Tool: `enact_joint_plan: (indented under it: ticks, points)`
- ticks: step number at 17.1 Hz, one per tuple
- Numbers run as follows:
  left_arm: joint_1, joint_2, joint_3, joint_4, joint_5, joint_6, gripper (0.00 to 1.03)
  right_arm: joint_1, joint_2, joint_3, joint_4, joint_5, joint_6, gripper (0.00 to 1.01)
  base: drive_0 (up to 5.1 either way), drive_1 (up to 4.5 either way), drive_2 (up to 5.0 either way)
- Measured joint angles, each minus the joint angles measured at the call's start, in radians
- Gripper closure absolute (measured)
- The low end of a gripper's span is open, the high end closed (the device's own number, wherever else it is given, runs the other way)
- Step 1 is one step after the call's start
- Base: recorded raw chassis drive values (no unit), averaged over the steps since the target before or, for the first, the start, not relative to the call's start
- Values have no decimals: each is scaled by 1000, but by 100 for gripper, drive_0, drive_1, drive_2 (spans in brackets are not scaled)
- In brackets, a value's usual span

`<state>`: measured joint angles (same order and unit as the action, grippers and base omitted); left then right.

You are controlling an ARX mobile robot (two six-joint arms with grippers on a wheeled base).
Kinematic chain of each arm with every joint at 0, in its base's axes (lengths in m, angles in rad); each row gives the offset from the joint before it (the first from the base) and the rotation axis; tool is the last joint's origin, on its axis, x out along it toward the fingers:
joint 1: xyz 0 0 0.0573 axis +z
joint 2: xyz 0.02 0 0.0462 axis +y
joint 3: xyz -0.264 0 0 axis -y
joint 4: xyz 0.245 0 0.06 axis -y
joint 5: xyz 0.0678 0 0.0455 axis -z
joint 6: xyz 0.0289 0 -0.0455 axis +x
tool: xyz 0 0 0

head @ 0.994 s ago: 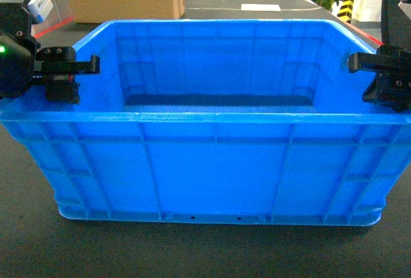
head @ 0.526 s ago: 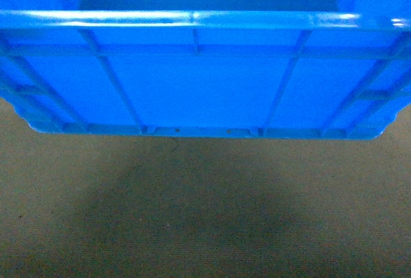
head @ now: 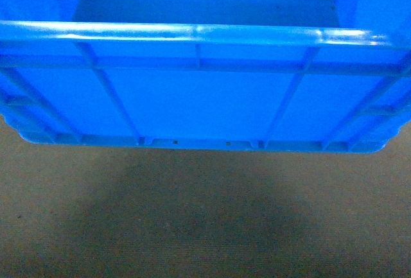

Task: Place box next to blue box on left shelf

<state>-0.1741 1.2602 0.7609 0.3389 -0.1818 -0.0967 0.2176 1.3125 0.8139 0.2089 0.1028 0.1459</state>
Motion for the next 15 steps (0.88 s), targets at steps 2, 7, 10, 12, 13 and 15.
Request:
enact_joint_plan:
  ticks: [2, 7, 10, 12, 13, 15]
  points:
    - [0, 0, 0, 0, 0, 0, 87, 4, 0, 0, 0, 2, -1, 93, 0, 0, 0]
    - [0, 0, 0, 0, 2, 0, 87, 4, -2, 0, -1, 5, -1, 93, 0, 0, 0]
    - [0, 0, 0, 0, 1, 0, 87, 4, -2, 0, -1, 5, -1, 93, 0, 0, 0]
    - [0, 0, 0, 0, 1, 0, 88, 4, -2, 0, -1, 5, -1, 93, 0, 0, 0]
    - [0, 0, 0, 0, 1, 0, 88, 4, -2, 0, -1, 5, -1, 93, 0, 0, 0]
    - [0, 0, 0, 0, 1, 0, 88, 4, -2, 0, -1, 5, -1, 93, 0, 0, 0]
